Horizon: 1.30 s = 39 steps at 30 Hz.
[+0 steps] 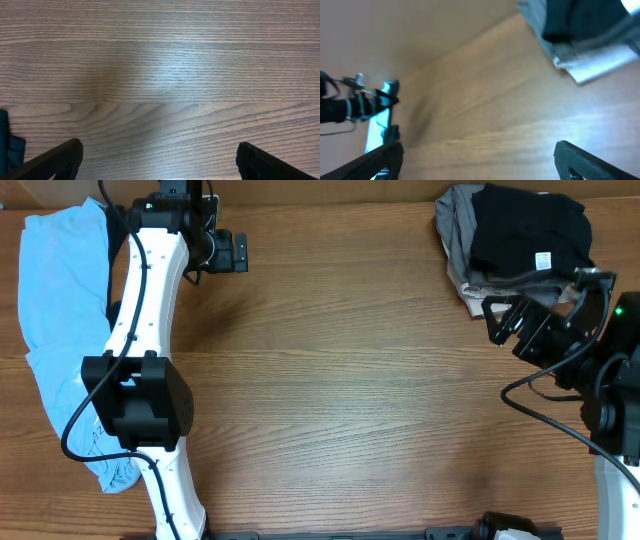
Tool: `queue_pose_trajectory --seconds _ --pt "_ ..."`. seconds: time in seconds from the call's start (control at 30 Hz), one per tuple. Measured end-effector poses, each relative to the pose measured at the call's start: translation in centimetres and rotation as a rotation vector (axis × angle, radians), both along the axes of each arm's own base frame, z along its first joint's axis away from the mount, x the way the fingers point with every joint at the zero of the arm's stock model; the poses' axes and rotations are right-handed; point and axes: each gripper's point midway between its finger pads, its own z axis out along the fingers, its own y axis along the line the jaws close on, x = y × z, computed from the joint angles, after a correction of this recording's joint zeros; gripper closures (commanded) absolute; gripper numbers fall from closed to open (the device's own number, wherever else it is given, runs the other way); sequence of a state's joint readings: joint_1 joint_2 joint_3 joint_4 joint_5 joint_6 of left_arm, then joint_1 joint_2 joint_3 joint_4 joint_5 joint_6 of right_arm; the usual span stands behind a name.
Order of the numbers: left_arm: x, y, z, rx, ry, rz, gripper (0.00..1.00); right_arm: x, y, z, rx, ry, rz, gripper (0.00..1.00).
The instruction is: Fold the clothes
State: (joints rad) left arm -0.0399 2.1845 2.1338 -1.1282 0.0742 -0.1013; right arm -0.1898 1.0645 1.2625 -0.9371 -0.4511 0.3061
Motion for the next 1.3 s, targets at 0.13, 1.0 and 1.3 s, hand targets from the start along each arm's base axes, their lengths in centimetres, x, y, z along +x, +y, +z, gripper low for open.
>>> queue_pose_trajectory --seconds 0.13,1.0,1.3 --pt "0.0 0.0 0.0 0.0 0.0 0.0 0.0 -0.2 -0.8 -0.7 -0.035 0.027 -0.035 0.0" --pt "0.0 0.0 0.0 0.0 0.0 0.0 0.0 -5.0 -2.8 -9.9 -0.246 -0.493 -0.247 0.0" --pt "0.0 0.0 0.0 0.0 0.0 0.0 0.0 -5.1 -1.8 -12.0 -0.228 -0.598 -0.216 0.0"
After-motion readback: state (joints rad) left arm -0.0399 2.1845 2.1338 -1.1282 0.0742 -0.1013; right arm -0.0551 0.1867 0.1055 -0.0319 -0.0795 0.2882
